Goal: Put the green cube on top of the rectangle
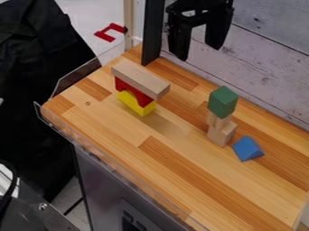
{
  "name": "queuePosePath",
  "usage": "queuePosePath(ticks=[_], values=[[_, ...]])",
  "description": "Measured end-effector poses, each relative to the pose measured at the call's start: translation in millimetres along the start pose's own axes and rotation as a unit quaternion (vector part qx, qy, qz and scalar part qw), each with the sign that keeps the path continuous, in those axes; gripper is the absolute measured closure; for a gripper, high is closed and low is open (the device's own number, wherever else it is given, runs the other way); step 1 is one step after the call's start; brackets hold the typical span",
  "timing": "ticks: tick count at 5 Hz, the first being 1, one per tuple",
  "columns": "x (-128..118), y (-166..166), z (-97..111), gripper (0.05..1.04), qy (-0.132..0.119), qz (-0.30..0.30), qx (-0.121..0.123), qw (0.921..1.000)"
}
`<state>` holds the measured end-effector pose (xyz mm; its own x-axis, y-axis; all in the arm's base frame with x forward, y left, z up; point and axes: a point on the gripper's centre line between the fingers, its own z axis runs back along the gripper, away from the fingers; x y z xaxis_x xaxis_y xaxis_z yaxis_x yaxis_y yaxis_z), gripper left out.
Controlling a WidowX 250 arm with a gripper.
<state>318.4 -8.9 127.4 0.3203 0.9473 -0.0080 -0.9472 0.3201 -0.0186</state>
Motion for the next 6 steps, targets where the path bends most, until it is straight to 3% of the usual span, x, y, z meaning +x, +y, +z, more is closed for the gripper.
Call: queuePosePath(ticks=[1, 2, 3, 4, 5, 6], values=[[-1.6, 2.4, -10.7, 0.084, 0.007, 0.000, 0.017, 0.9998], [-6.0, -3.2, -12.0, 0.084, 0.036, -0.118, -0.009, 0.9923], [-9.6, -7.8, -13.0, 0.084, 0.058, -0.221, -0.024, 0.9732], [-15.9, -20.0, -6.4, 0.084, 0.076, -0.315, -0.052, 0.9448], [-21.6, -33.6, -9.3, 0.084, 0.094, -0.416, -0.039, 0.9038], [-34.6, -41.1, -8.5, 0.084, 0.115, -0.518, -0.027, 0.8473]])
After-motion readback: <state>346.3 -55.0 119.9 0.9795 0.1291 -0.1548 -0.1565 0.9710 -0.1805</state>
